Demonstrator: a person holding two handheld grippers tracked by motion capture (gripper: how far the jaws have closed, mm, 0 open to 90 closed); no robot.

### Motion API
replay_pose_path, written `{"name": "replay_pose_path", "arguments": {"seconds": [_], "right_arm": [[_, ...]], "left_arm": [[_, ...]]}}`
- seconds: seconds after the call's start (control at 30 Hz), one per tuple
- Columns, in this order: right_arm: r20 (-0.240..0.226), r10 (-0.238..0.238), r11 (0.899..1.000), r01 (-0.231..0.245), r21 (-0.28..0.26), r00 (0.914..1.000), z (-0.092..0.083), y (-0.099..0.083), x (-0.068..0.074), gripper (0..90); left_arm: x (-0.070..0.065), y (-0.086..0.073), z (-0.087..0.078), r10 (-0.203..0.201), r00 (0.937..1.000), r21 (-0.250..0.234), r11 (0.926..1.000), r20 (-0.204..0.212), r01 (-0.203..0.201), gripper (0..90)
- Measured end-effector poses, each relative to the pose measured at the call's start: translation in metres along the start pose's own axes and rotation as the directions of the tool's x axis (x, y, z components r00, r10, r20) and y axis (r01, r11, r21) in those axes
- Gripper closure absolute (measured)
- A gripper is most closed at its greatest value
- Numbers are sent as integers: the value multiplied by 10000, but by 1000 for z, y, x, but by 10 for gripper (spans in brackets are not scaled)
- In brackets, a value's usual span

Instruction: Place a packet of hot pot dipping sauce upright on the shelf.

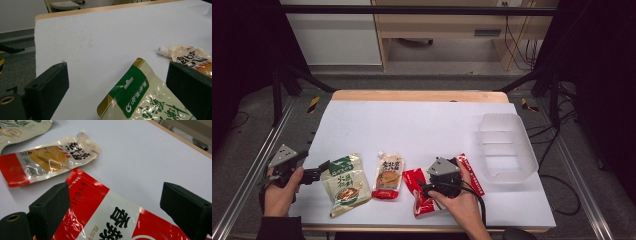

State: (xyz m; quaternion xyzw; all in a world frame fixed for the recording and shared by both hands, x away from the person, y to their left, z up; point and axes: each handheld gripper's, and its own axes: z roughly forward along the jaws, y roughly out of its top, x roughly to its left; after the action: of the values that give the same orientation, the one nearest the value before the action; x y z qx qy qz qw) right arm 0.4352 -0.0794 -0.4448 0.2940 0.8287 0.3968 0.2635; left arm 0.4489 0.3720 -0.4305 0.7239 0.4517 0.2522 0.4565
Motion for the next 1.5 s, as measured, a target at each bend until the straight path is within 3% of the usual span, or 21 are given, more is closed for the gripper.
{"name": "replay_pose_path", "arguments": {"seconds": [0.17, 0.3, 0.4, 0.63, 0.87, 0.97, 1.03, 1.17, 1.3, 1.43, 1.5], "right_arm": [[186, 39, 10000, -39, 19, 9998, -4, -2, -2, 93], [284, 274, 9996, -274, -29, 9992, -8, -5, -9, 84], [152, 443, 9990, -443, -19, 9989, -8, -7, -15, 82], [32, 584, 9983, -584, 39, 9983, -9, -8, -14, 84], [132, 402, 9991, -404, 141, 9991, -10, -9, -12, 85], [133, 598, 9981, -600, 146, 9981, -10, -11, -14, 85], [145, 654, 9978, -656, 130, 9978, -10, -11, -15, 87], [101, 616, 9978, -619, 232, 9980, -8, -11, -15, 88], [98, 651, 9976, -653, 225, 9978, -9, -12, -14, 92], [53, 583, 9979, -585, 265, 9983, -8, -11, -12, 92], [45, 582, 9979, -583, 281, 9983, -8, -11, -12, 92]], "left_arm": [[4, -2, 0, 400, 9991, 164, 9991, 148, -402, 41], [5, -5, 4, 878, 9961, 670, 9938, 110, -883, 41], [6, -6, 8, 1064, 9935, 903, 9899, 400, -1096, 44], [7, -12, 14, 1530, 9857, 1626, 9732, 707, -1628, 59], [11, -17, 21, 1053, 9901, 1962, 9730, 928, -1219, 76], [15, -20, 28, 843, 9925, 2339, 9668, 888, -1031, 104], [16, -21, 30, 724, 9928, 2373, 9669, 953, -933, 107], [13, -20, 30, 763, 9887, 2373, 9657, 1291, -1055, 163], [10, -21, 32, 875, 9847, 2598, 9575, 1505, -1248, 172], [9, -21, 30, 790, 9842, 2423, 9632, 1586, -1164, 219], [8, -21, 29, 769, 9819, 2465, 9618, 1733, -1188, 249]]}}
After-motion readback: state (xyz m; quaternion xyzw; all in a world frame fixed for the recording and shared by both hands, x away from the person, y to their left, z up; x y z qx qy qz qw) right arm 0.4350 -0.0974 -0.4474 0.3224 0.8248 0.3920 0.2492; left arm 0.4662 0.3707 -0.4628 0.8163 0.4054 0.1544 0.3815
